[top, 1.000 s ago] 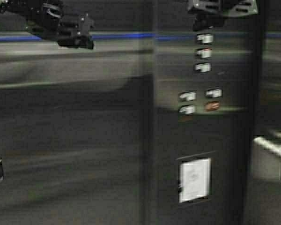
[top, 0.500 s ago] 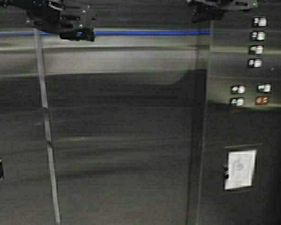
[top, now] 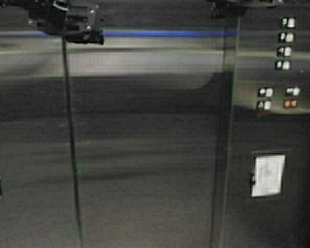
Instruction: Navigate to elevator, push the call button, then enter the elevator
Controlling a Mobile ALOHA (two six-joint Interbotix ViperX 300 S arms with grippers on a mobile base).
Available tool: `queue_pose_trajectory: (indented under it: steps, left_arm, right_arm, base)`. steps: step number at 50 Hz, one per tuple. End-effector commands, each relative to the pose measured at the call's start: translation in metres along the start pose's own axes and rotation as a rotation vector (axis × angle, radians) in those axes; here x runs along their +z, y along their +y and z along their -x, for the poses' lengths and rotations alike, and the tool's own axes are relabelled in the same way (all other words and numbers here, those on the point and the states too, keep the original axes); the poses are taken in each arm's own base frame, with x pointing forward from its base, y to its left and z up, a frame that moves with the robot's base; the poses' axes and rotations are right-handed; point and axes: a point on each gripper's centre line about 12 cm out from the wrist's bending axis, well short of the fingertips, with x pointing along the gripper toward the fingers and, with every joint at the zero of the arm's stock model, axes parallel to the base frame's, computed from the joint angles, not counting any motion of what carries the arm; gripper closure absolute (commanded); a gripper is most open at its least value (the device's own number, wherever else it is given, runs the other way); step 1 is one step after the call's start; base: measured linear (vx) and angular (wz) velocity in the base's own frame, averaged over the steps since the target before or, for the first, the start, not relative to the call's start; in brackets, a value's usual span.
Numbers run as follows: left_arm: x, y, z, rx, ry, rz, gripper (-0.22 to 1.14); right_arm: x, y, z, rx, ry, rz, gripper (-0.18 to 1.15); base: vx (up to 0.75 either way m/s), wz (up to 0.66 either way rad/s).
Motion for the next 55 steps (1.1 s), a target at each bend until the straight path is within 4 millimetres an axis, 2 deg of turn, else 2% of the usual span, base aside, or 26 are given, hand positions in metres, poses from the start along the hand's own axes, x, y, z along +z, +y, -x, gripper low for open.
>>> queue_pose_trajectory:
  steps: [1,11,18,30,34,40,55]
  left_arm:
    - [0.01,0.002,-0.001,0.004,-0.03,0.0,0.89]
    - [0.008,0.002,-0.002,0.004,-0.021,-0.003,0.89]
    - [0.001,0.003,-0.018,0.005,0.018,0.022,0.89]
    - [0.032,0.01,-0.044,0.017,-0.027,0.003,0.89]
    - [0.034,0.01,-0.046,0.019,-0.018,-0.007,0.89]
    - [0.024,0.01,-0.046,0.018,0.016,-0.029,0.89]
    - [0.029,0.002,-0.047,0.0,0.001,-0.009,0.89]
  right_arm:
    - [0.01,0.003,0.002,0.015,-0.056,0.0,0.92]
    - [0.01,0.003,0.002,0.02,-0.073,0.005,0.92]
    - [0.009,0.004,0.002,0.027,-0.084,0.013,0.92]
    - [0.014,0.004,0.003,0.026,-0.099,0.007,0.92]
    - [0.014,0.004,0.003,0.026,-0.098,0.007,0.92]
    - [0.013,0.004,0.005,0.028,-0.099,0.006,0.92]
    - [0.019,0.005,0.012,0.03,-0.122,0.006,0.92]
  base:
    - [-0.23,0.16]
    - [-0.19,0.2]
    - [-0.14,0.25]
    - [-0.13,0.31]
    - [-0.13,0.31]
    - [-0.11,0.3]
    - [-0.07,0.21]
